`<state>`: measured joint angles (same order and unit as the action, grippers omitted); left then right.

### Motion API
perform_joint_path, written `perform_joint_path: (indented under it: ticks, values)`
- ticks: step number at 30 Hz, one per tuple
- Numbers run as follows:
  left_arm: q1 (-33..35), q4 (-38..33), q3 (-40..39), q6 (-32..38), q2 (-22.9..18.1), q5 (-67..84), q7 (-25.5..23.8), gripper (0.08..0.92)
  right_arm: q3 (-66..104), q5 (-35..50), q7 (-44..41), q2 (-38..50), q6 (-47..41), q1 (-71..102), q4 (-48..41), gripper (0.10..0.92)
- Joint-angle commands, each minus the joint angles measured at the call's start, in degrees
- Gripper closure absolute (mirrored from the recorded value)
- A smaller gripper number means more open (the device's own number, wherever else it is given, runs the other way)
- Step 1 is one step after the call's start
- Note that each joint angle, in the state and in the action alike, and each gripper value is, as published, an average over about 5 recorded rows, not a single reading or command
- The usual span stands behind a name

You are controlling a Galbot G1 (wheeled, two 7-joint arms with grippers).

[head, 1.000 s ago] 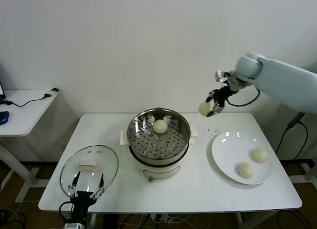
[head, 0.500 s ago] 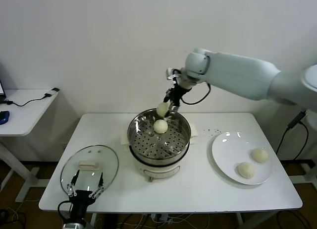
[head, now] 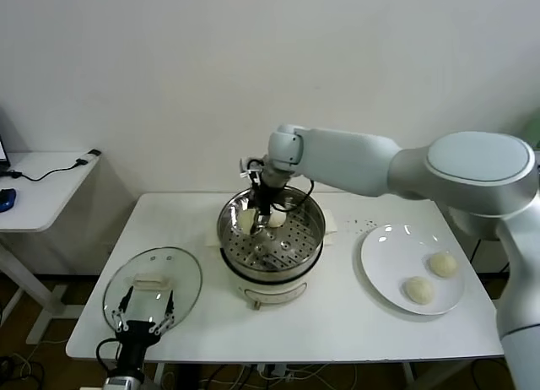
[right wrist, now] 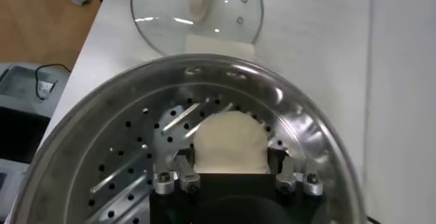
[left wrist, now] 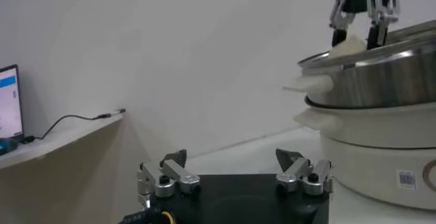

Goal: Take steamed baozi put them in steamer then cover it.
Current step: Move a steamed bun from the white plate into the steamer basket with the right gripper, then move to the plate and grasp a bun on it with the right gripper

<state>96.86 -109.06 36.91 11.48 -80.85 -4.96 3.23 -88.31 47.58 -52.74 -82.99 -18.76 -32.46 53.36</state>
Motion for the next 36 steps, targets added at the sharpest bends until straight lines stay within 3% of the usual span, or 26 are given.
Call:
perform_joint_path:
  ticks: [1,5,12,17,28,36]
  values:
    - [-0.06,0.24,-0.03,-0.02,0.11,0.11,-0.01,0.177,-0.47,-0.59,0.65,-2.42,-0.17,2.98,-1.18,0.347]
    - [-0.26,0.44,-0.08,-0.10,0.07,0.06,-0.03,0.177,-0.09,-1.25,0.66,-2.38,-0.19,3.22,-1.42,0.335]
    - [-0.55,0.56,-0.13,-0.29,0.02,-0.03,-0.08,0.177,0.78,-1.95,-0.09,-0.04,-0.19,1.05,0.43,0.211]
    - [-0.57,0.65,-0.12,-0.31,0.06,-0.06,-0.05,0.177,1.08,-2.67,-1.58,5.93,0.39,-4.70,6.33,0.203]
    - [-0.64,0.79,-0.33,-0.41,0.24,-0.16,-0.07,0.177,-0.97,-6.98,-5.19,30.23,2.59,-17.29,23.74,0.203]
    - [-0.70,0.90,-0.38,-0.56,0.07,-0.54,-0.05,0.177,-0.97,-18.46,-6.73,49.13,4.06,-13.95,31.26,0.203]
